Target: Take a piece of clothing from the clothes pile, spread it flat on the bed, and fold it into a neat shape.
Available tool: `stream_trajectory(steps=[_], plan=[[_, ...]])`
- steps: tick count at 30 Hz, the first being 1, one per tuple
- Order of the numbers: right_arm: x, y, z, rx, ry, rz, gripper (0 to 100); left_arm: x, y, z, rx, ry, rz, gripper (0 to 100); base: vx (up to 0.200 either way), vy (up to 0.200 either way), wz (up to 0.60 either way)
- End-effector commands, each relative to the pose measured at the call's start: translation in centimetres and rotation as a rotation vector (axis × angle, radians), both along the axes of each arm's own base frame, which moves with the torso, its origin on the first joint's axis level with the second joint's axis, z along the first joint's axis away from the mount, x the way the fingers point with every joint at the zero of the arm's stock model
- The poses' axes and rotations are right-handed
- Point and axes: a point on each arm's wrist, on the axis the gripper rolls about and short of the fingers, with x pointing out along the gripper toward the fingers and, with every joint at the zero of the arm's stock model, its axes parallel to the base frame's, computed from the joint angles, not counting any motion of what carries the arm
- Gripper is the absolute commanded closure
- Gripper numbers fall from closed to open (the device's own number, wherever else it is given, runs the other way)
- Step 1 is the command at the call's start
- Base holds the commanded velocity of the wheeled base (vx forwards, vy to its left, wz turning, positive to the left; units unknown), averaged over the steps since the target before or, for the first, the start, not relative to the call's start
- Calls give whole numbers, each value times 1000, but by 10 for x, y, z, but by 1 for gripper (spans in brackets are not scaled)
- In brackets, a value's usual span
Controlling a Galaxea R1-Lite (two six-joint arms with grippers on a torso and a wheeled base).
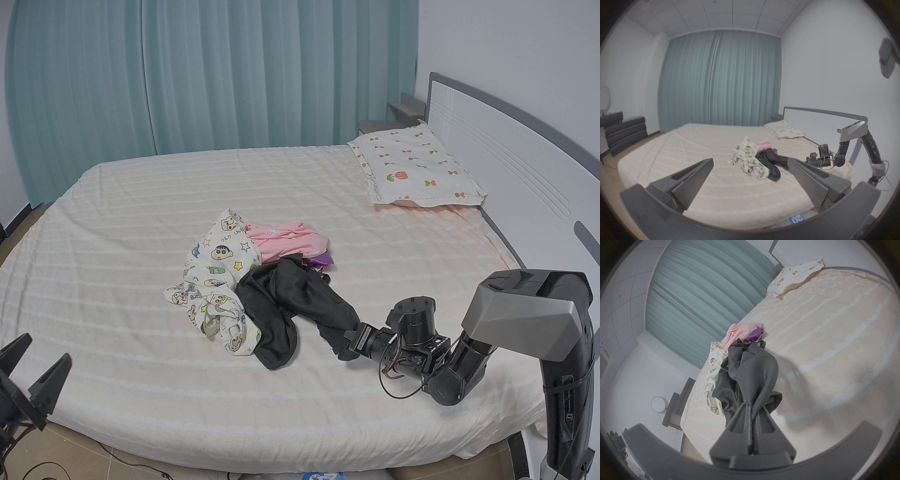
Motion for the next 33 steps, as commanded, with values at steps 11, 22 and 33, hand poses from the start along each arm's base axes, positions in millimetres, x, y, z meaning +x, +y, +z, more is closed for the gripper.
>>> stream_trajectory(steps=[11,22,33], plan=[[-2,0,0,7,9,2,100,222,-131,-166,-170,704,-62,0,0,0,0],[-1,-1,-2,5,11,-2,100,272,-185,-221,-205,698,-19,0,0,0,0],[5,-7,-6,3,6,-29,100,297,-213,-221,-166,692,6,0,0,0,0]])
